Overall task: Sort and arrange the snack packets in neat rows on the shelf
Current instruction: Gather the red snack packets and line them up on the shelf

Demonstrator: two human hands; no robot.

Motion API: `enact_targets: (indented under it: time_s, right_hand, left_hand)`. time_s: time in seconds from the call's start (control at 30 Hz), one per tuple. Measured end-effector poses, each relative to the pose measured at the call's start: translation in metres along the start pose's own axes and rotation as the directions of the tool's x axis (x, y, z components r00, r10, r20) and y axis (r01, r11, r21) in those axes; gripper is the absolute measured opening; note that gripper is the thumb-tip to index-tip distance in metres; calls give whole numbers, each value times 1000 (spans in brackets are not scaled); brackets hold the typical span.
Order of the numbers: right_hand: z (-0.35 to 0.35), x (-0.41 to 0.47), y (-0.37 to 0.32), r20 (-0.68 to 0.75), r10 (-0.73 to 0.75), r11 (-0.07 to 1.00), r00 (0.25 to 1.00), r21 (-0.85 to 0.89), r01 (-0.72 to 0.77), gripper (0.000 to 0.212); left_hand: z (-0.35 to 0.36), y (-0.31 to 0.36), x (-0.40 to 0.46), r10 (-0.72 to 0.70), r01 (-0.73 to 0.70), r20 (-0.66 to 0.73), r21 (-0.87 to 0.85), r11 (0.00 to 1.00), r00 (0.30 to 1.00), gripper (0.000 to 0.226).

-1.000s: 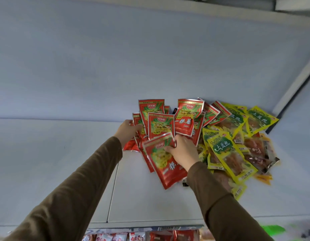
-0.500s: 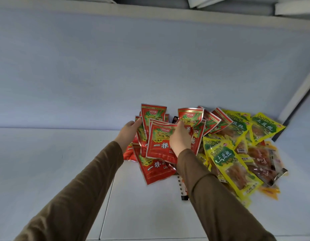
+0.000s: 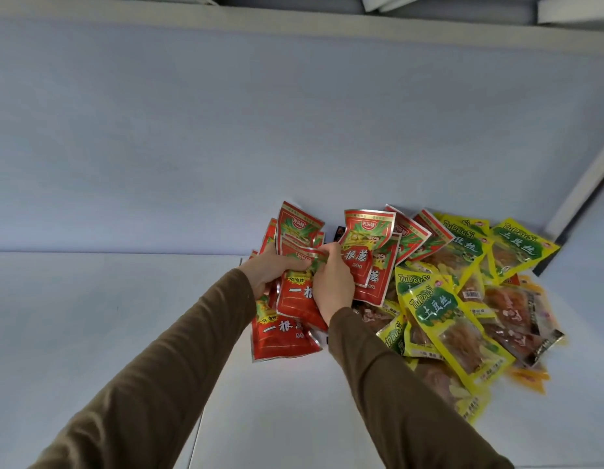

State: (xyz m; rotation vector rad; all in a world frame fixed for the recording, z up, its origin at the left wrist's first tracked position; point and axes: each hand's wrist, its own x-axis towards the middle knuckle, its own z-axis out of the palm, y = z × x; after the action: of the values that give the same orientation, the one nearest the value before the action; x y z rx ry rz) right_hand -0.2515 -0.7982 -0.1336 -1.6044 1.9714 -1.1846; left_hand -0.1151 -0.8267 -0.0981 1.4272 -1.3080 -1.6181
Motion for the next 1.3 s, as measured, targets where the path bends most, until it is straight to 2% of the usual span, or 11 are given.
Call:
enact_targets:
  time_s: [0.1, 0.27, 0.37, 0.47, 0.6, 0.77, 0.9, 1.03, 1.13, 1.23, 1.3]
  right_hand:
    - [-5, 7, 0, 32, 27, 984, 999, 177, -32, 19]
    - [-24, 16, -6, 102, 21, 892, 995, 448, -65, 19]
    - [-32, 20, -6, 145, 54, 848, 988, 516, -122, 22]
    - [-33, 18, -8, 214, 23, 894, 977, 432, -116, 31]
    - [-16, 8, -16, 327, -29, 990, 945, 141, -18, 52]
    - [14, -2, -25, 268, -167, 959, 949, -180, 219, 69]
    - [32, 14, -27, 297, 62, 936, 953, -348, 48, 90]
    - [47, 29, -28, 296, 152, 913, 943, -407, -20, 114]
    - [53, 38, -28, 259, 196, 920, 946, -382, -85, 137]
    - [57, 47, -23, 252, 213, 949, 944, -283, -139, 149]
    - [63, 56, -19, 264, 266, 962, 927, -128, -240, 146]
  left_hand:
    - [-3, -7, -6, 34, -36, -25, -59, 998, 999, 45]
    - [-38, -16, -35, 82, -84, -18, -301, 950, 996, 36]
    - [-73, -18, -58, 137, -148, -55, -365, 919, 989, 36]
    - [-102, -27, -78, 144, -187, -136, -396, 899, 980, 35]
    - [-119, -44, -94, 134, -207, -204, -400, 893, 970, 33]
    - [-124, -62, -102, 86, -181, -233, -425, 887, 969, 27]
    - [-128, -70, -106, 49, -160, -254, -439, 884, 966, 29]
    - [-130, -73, -105, 19, -146, -280, -439, 887, 960, 33]
    - [-130, -75, -105, 21, -147, -285, -429, 891, 958, 38]
    - [-132, -77, -107, 19, -154, -295, -441, 884, 955, 38]
    - [-132, -77, -108, 18, -158, -296, -453, 877, 955, 35]
